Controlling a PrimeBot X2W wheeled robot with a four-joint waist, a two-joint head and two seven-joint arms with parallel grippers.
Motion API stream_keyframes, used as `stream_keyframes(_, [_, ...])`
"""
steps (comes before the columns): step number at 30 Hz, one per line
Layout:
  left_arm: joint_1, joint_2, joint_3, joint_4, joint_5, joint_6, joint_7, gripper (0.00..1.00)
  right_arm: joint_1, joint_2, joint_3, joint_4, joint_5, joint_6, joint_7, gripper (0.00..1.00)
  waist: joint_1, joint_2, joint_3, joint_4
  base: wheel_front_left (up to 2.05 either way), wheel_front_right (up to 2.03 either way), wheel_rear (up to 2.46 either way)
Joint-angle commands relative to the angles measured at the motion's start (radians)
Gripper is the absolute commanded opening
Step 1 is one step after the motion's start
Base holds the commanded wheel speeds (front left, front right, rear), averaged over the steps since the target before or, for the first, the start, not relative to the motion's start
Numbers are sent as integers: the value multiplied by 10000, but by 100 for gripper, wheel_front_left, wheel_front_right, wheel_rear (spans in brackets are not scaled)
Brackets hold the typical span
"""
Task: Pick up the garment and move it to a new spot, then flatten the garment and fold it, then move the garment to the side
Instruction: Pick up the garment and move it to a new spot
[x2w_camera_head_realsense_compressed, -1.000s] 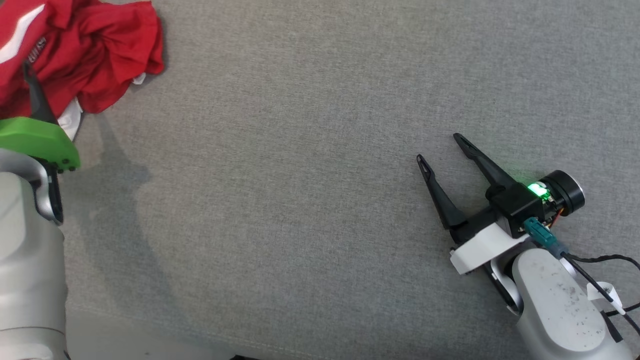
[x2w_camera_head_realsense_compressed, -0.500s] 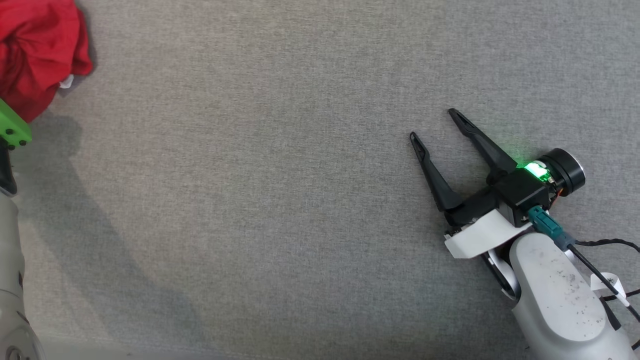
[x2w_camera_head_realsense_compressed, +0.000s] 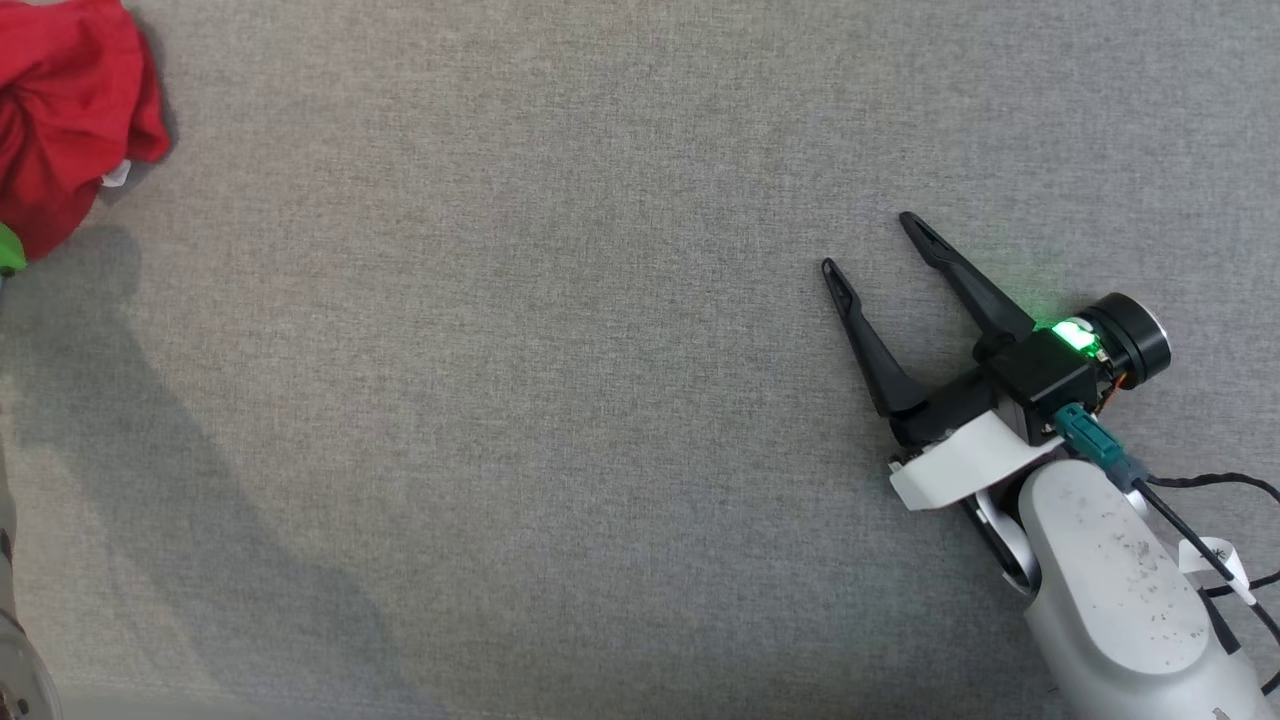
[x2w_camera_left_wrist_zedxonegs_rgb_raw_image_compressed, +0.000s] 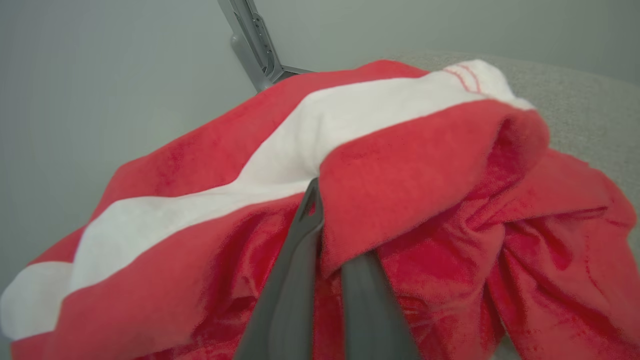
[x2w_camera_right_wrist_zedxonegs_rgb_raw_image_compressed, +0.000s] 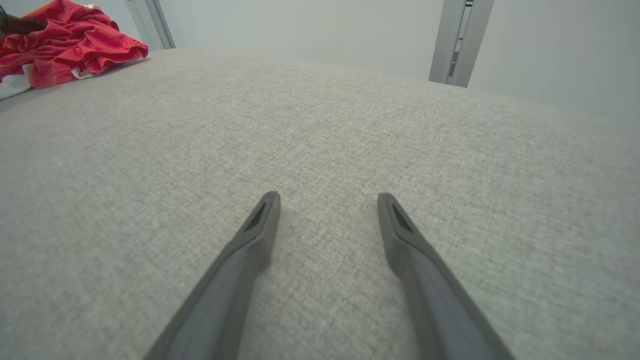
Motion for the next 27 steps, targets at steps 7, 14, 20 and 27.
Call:
stream_keyframes(7, [-938,134,-620,-647,287,-542,-1039,0,581,164,-180,670,-5,-32,135,100,0,-1,-1006,-251,0,0,0])
stream_keyframes(14, [-1423,-466,-1408,-1662,470,-803,-1325,0,763,441,-195,741,105,-32,102,100,0,-1,-1923,-683,0,0,0])
stream_keyframes(20, [-1134,-1484,-2274,-2918,97,-875,-1379,0,1123,620,-286,786,206,-32,102,100,0,-1,-2624,-1224,0,0,0])
stream_keyframes(27, [-44,-2605,-3750,-4282,-994,-881,-1379,0,1494,816,-429,784,313,-32,102,100,0,-1,-3218,-2101,0,0,0])
